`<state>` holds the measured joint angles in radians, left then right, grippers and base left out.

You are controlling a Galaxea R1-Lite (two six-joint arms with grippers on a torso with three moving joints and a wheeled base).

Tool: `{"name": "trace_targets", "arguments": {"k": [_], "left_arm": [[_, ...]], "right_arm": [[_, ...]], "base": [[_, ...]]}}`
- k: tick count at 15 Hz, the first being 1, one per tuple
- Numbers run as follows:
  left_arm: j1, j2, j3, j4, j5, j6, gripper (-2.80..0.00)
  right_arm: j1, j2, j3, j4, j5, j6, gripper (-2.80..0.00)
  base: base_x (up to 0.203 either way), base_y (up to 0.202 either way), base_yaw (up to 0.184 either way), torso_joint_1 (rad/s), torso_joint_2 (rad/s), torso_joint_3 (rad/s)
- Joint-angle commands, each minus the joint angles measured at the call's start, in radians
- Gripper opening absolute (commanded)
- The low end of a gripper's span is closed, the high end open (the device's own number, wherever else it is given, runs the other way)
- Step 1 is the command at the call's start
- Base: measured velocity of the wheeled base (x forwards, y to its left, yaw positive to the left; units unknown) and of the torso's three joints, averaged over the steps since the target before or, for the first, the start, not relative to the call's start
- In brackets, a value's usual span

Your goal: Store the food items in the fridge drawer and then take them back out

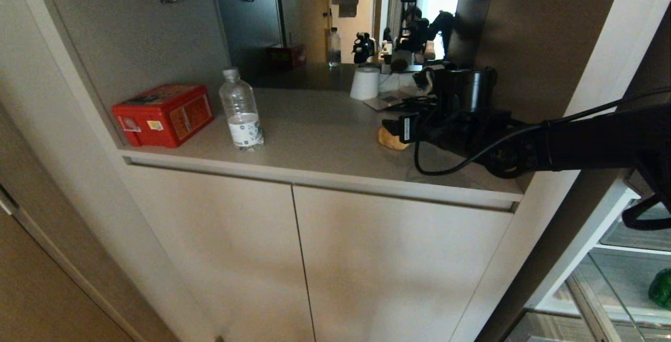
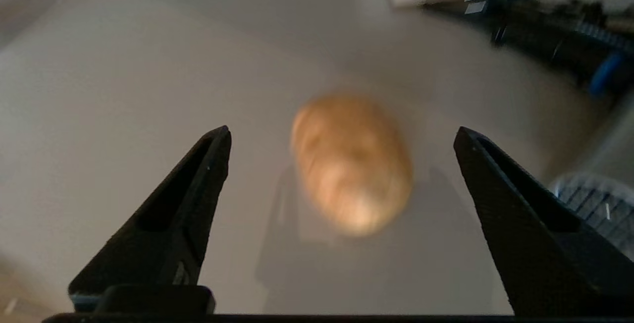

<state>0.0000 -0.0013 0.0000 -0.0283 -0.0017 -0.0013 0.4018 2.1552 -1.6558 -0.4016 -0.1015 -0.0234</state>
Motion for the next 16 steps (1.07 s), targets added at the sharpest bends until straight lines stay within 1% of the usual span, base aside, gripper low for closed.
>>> {"name": "trace_targets", "arguments": {"k": [1, 4, 8, 16], "left_arm": [[0.000, 0.000, 0.011, -0.001, 0.000, 0.000, -2.80], [0.000, 0.000, 0.011, -0.001, 0.000, 0.000, -2.80], [0.000, 0.000, 0.011, -0.001, 0.000, 0.000, -2.80], [0.000, 0.000, 0.011, -0.001, 0.000, 0.000, -2.80]], "right_arm": [[-0.020, 0.072, -0.059, -0.011, -0.001, 0.001, 0.00], [-0.022, 0.099, -0.099, -0.017, 0.000, 0.002, 0.00], [-0.021, 0.140, -0.105, -0.118, -0.003, 0.000, 0.00], [-0.021, 0.185, -0.102, -0.144, -0.003, 0.000, 0.00]], "base": [[0.000, 0.000, 0.000, 0.000, 0.00, 0.000], [0.000, 0.000, 0.000, 0.000, 0.00, 0.000], [0.000, 0.000, 0.000, 0.000, 0.00, 0.000], [0.000, 0.000, 0.000, 0.000, 0.00, 0.000]]}}
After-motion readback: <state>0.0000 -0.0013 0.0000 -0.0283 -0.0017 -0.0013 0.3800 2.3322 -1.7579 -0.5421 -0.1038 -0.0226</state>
